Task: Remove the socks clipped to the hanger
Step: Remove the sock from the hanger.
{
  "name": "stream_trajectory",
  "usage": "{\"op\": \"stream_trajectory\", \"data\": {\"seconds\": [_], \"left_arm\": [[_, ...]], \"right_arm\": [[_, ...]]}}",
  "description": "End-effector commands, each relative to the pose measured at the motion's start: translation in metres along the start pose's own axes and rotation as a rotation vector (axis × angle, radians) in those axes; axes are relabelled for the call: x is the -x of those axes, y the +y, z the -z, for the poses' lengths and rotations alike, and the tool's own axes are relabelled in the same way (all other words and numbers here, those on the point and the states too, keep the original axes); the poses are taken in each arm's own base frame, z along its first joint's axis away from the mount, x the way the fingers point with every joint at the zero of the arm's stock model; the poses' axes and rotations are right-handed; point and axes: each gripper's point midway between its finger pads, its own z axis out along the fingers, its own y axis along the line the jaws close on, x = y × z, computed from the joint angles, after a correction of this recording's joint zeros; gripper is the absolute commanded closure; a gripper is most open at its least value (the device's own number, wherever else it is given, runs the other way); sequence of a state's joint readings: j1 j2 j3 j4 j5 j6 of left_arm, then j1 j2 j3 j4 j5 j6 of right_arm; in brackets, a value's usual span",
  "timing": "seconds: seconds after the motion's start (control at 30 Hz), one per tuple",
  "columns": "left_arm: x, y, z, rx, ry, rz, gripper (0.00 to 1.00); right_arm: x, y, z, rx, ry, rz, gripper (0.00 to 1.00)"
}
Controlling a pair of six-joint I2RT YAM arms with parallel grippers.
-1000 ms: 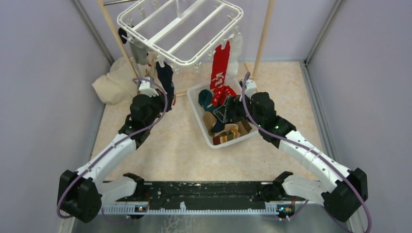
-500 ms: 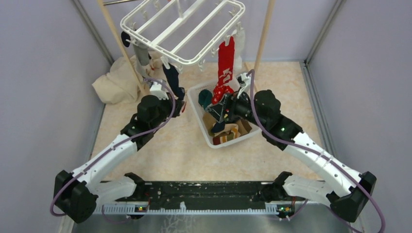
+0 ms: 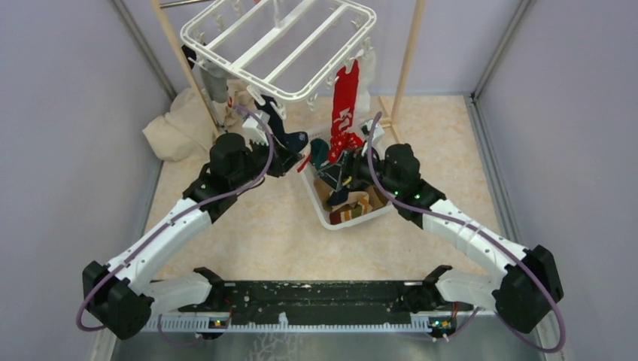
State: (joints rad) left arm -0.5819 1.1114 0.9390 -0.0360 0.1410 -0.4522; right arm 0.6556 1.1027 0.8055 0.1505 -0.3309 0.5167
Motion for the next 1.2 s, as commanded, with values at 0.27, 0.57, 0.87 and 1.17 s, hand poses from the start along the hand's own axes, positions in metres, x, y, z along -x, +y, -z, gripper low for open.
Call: {"op": "stream_trajectory", "data": {"seconds": [0.27, 0.57, 0.87, 1.17], "left_arm": [[-0.002, -0.047, 0.014, -0.245, 0.094, 0.097, 0.99], [0.004, -0.059, 0.025, -0.297, 0.118, 0.116, 0.98], [0.006, -0.067, 0.029, -0.341, 0.137, 0.142, 0.97], [-0.005, -0.058, 0.03, -0.3, 0.174, 0.159, 0.88]], "right_arm": [[0.04, 0.013, -0.037, 0.129, -0.071, 0.174, 0.14], [0.031, -0.005, -0.047, 0.075, 0.018, 0.292, 0.1], [0.028, 0.004, -0.051, 0.143, 0.043, 0.316, 0.08], [0.038, 0.019, -0.047, 0.196, -0.006, 0.32, 0.23]]}}
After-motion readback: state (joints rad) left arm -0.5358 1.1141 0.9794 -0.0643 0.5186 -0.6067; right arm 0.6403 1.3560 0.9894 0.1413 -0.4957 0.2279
